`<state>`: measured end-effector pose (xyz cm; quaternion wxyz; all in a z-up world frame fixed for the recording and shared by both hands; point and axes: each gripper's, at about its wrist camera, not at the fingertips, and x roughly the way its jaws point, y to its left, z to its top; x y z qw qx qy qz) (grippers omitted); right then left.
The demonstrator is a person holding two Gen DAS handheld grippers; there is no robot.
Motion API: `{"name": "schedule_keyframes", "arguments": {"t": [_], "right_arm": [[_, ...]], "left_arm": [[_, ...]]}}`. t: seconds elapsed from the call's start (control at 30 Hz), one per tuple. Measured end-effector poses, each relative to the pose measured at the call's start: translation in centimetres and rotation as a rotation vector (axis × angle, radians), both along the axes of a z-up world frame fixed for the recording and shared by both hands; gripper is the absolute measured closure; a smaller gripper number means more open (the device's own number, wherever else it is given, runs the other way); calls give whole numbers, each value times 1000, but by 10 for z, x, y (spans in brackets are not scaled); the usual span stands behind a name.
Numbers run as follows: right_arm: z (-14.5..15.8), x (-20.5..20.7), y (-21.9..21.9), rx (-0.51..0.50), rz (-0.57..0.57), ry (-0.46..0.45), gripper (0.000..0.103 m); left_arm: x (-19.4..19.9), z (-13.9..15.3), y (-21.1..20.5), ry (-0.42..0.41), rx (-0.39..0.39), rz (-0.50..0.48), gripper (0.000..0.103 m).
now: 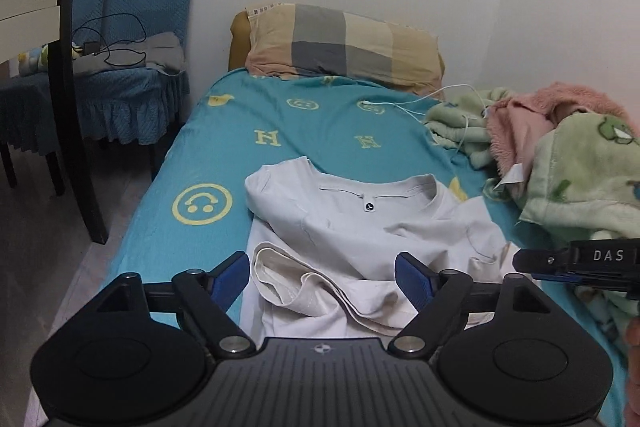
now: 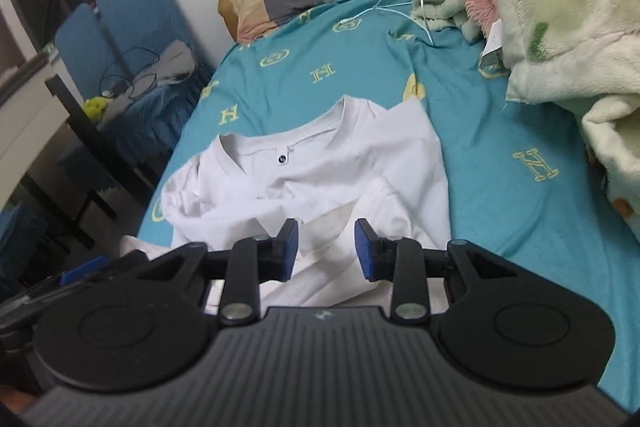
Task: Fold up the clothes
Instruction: 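Open both grippers and smooth the folded T-shirt flat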
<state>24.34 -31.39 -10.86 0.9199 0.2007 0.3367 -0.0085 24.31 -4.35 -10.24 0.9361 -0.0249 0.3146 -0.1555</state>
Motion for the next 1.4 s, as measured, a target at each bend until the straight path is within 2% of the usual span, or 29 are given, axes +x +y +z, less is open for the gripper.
{"name": "schedule_keyframes", "arguments": {"t": [0.13, 0.23, 0.43, 0.57, 0.67, 0.8, 0.9, 1.03, 1.2, 1.4], "right_arm": [[3, -8, 3, -8, 9, 12, 68], [-6, -14, 14, -39, 46, 54, 68], [-32, -10, 30, -79, 108, 163, 68], [-40, 2, 29, -85, 103, 174, 68], [-40, 14, 21, -48, 65, 131, 68], [-39, 25, 16, -24, 20, 83, 68], [-29, 24, 19, -46, 16, 56, 68], [-8, 8, 24, -82, 31, 14, 69], [23, -44, 28, -123, 51, -38, 68], [46, -111, 19, -105, 33, -93, 68]], "left_arm": [[-17, -6, -9, 62, 83, -48, 21], [-23, -20, -19, 114, 144, -77, 21], [-1, -50, -31, 183, 199, -65, 22], [26, -55, -27, 170, 180, -22, 22], [45, -57, -28, 144, 164, -2, 22], [46, -51, -24, 86, 154, 30, 22], [29, -37, -18, 71, 116, 31, 22], [-11, -10, -11, 51, 68, 19, 22], [-77, 25, -7, 5, 57, -5, 19], [-142, 43, 1, 18, 50, -13, 18]]}}
